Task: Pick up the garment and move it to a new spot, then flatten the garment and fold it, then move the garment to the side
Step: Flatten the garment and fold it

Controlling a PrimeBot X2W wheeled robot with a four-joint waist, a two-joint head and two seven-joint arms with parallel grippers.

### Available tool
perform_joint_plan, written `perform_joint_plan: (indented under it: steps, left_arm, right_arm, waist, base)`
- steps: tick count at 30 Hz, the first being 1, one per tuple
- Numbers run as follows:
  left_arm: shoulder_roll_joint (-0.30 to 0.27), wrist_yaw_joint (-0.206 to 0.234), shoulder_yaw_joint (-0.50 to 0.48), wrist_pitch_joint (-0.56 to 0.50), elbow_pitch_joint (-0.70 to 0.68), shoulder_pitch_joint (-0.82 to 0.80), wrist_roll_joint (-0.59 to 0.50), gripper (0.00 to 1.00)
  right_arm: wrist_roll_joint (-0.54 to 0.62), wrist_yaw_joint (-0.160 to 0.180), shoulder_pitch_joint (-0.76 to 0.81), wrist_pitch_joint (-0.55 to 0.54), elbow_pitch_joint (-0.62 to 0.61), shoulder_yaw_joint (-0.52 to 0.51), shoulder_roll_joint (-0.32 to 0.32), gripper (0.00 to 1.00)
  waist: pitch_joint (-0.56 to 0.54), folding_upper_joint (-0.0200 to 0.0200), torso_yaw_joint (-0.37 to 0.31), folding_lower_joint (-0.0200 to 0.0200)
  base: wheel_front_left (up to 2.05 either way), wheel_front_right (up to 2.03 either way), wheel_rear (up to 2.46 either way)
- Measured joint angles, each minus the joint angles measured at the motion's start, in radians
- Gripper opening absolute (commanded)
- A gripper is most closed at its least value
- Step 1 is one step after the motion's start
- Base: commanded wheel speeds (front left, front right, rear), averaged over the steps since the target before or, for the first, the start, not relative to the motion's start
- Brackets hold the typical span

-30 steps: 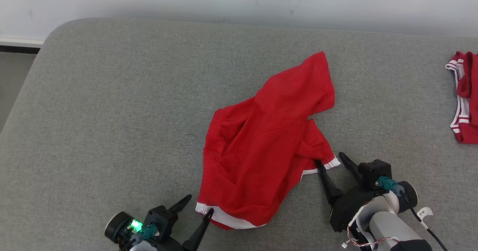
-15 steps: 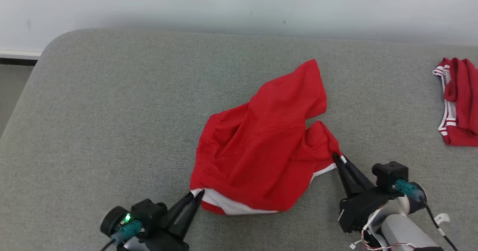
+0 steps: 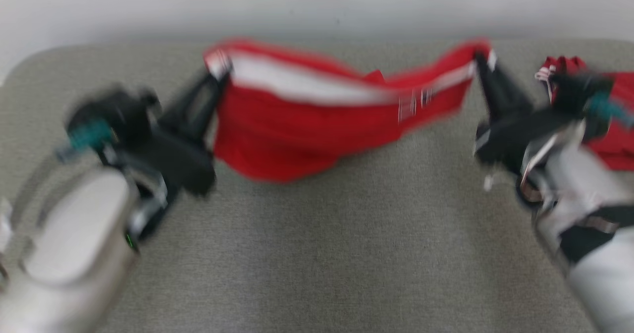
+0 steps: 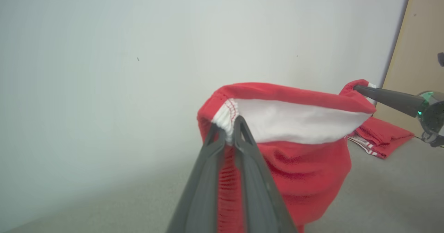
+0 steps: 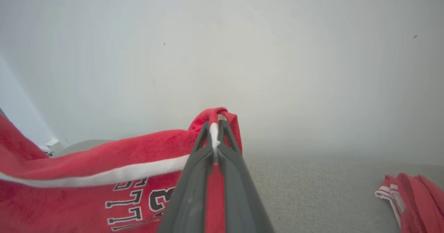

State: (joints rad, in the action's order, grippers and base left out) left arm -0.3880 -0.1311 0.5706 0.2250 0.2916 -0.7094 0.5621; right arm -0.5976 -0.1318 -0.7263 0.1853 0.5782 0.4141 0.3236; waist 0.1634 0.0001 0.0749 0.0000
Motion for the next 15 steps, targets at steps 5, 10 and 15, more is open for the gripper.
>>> perform_joint_plan:
  steps: [5,10,15]
  left_arm:
    - [-0.008,0.0,-0.015,-0.076,0.077,-0.347,0.083,0.0]
    - [-0.023,0.0,-0.015,-0.152,0.167,-0.705,0.122,0.0]
    - [-0.037,0.0,-0.001,-0.183,0.272,-0.982,0.128,0.0]
  right_arm:
    - [-0.052,0.0,-0.305,-0.098,0.039,-0.035,0.015,0.0]
    - [-0.079,0.0,-0.645,-0.187,0.107,-0.075,-0.003,0.0]
    - [-0.042,0.0,-0.949,-0.213,0.232,-0.113,-0.045,0.0]
  waist:
    - [0.082,0.0,-0.027,0.0]
    - [0.204,0.0,-0.05,0.0002]
    - [0.339,0.0001,-0.07,0.0003]
  base:
    - [0.0,0.0,0.0]
    - [0.0,0.0,0.0]
    - [0.0,0.0,0.0]
